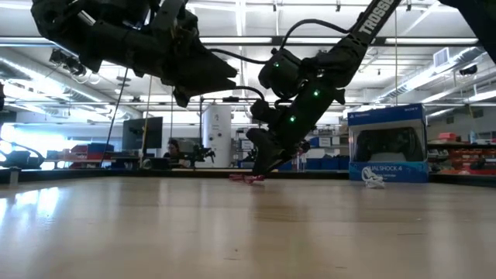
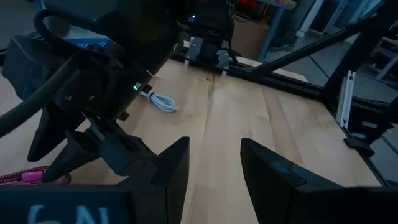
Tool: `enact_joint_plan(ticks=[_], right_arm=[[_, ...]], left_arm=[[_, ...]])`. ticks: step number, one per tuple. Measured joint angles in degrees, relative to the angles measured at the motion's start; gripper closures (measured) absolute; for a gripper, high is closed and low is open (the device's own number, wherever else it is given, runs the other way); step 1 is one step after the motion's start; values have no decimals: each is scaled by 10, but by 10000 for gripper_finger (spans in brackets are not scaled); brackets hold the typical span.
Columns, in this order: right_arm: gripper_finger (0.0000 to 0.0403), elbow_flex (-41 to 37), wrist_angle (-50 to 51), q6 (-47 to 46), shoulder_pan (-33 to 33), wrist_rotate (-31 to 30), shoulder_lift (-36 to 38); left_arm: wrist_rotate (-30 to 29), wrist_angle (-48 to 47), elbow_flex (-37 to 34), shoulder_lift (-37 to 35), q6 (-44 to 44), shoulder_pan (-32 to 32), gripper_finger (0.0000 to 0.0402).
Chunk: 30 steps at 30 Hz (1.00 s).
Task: Pick and place USB-C Cables
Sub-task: Put the pink charger cable into the white bin
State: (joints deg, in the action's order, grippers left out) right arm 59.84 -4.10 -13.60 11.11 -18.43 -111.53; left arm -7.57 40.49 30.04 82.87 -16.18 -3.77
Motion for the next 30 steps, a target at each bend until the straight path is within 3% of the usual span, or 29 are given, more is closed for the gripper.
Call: enact_joint_plan(ticks=[30], right_arm=[[245, 0, -15, -27, -6, -15, 0]], left_arm=[[0, 0, 0, 0, -2, 0, 251]])
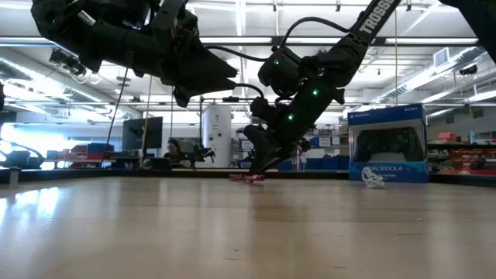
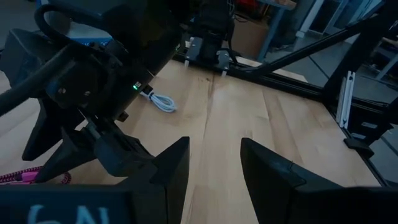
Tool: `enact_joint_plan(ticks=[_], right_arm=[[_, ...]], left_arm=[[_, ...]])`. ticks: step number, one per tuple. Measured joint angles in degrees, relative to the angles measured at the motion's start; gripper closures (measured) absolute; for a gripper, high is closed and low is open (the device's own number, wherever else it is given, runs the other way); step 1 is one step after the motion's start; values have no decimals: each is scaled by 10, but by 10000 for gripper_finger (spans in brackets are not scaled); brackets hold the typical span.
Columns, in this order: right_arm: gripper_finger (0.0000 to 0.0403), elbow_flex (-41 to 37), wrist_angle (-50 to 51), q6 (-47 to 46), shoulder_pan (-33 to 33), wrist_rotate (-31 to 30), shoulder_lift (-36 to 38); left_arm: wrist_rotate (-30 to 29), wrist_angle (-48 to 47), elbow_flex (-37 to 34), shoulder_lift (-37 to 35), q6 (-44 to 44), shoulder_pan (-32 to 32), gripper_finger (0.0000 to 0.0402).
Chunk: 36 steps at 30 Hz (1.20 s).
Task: Pick and place USB-C Cables
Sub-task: Put the pink charger cable into the white bin
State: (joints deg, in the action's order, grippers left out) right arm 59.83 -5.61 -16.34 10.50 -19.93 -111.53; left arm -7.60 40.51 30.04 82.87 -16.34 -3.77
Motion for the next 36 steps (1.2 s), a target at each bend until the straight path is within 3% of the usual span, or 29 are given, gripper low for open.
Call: enact_joint_plan(ticks=[10, 19, 31, 36], right_arm=[[262, 1, -20, -2, -8, -4, -41], [386, 0, -21, 42, -22, -17, -37], [387, 0, 7, 59, -26, -20, -26], [387, -2, 56, 71, -28, -15, 21]], left_arm=[[0, 10, 0, 0, 0, -4, 251], [0, 13, 0, 0, 0, -4, 251], [4, 11, 0, 0, 5, -10, 251], [5, 6, 0, 0, 6, -10, 251]])
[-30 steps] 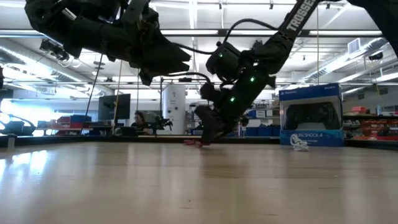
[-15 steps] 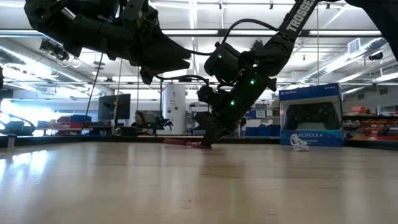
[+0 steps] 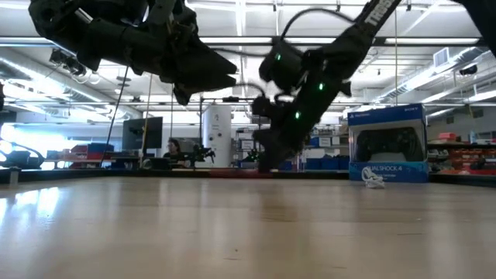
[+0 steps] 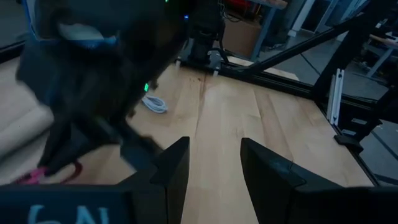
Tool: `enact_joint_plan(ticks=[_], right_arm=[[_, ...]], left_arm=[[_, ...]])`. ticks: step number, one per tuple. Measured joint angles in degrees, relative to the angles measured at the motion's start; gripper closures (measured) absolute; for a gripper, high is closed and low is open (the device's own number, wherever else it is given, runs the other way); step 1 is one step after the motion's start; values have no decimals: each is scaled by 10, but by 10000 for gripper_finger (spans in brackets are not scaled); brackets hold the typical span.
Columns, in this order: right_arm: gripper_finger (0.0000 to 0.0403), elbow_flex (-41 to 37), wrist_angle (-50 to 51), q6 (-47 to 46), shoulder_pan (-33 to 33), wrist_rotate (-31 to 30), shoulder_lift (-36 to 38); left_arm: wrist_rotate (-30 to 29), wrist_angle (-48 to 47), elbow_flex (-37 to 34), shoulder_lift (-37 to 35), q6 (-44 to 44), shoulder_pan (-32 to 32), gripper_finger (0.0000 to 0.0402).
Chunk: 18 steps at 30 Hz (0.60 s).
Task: Pick and place USB-C Cables
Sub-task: Put the pink charger cable into the white bin
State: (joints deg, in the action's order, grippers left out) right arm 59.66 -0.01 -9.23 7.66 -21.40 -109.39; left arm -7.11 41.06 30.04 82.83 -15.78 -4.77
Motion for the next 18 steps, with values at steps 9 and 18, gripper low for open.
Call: enact_joint_plan(ticks=[9, 18], right_arm=[[387, 0, 112, -1, -20, 2, 129], [387, 1, 193, -2, -84, 27, 222]], left_arm=[[33, -6, 0, -25, 21, 0, 251], [37, -80, 0, -80, 70, -7, 251]])
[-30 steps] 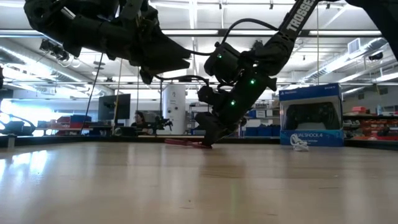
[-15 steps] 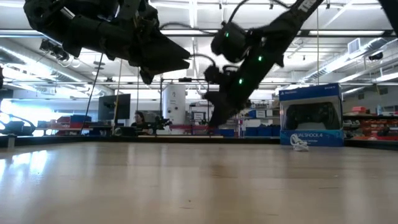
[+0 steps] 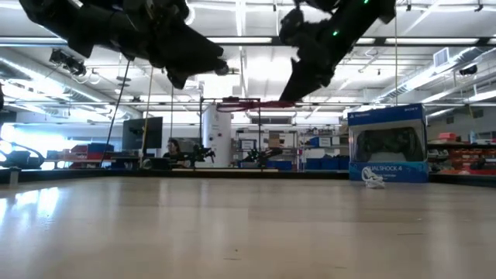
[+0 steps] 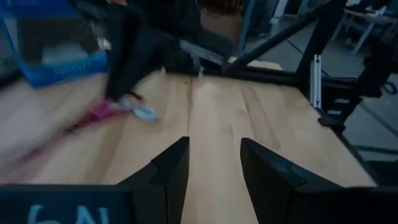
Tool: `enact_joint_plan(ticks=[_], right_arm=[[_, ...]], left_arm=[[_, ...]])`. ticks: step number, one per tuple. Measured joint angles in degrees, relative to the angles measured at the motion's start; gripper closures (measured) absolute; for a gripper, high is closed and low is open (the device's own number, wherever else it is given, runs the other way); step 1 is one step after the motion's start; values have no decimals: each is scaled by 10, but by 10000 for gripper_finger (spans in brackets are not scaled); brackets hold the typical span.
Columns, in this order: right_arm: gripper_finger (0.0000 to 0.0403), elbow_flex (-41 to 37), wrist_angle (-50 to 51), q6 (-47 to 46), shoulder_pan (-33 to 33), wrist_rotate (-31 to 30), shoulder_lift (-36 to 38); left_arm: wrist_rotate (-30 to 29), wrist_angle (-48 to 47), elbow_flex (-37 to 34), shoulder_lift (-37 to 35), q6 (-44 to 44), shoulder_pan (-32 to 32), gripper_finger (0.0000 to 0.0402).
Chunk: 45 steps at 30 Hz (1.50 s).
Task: Pick and place USB-C Cables
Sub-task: Put the pink charger cable into the white bin
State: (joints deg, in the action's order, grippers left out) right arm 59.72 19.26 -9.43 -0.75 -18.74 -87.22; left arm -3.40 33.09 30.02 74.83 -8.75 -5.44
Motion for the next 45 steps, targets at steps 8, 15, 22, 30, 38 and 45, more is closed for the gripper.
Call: enact_joint_plan(ticks=[8, 15, 22, 30, 38, 45], right_arm=[[378, 0, 49, -34, -52, 22, 12], [381, 0, 27, -55, -81, 44, 10], [380, 1, -33, -55, -92, 73, 10], [380, 1, -46, -58, -94, 96, 10], [380, 1, -46, -58, -94, 99, 10], [373, 1, -47, -59, -94, 99, 10]], left_arm=[[-84, -20, 0, 13, 198, -77, 249], [-239, -16, 0, 20, 273, -122, 215], [-267, -30, 0, 20, 274, -126, 167], [-275, -30, 0, 20, 271, -120, 145], [-275, -30, 0, 20, 273, -120, 235], [-273, -29, 0, 20, 270, -120, 352]])
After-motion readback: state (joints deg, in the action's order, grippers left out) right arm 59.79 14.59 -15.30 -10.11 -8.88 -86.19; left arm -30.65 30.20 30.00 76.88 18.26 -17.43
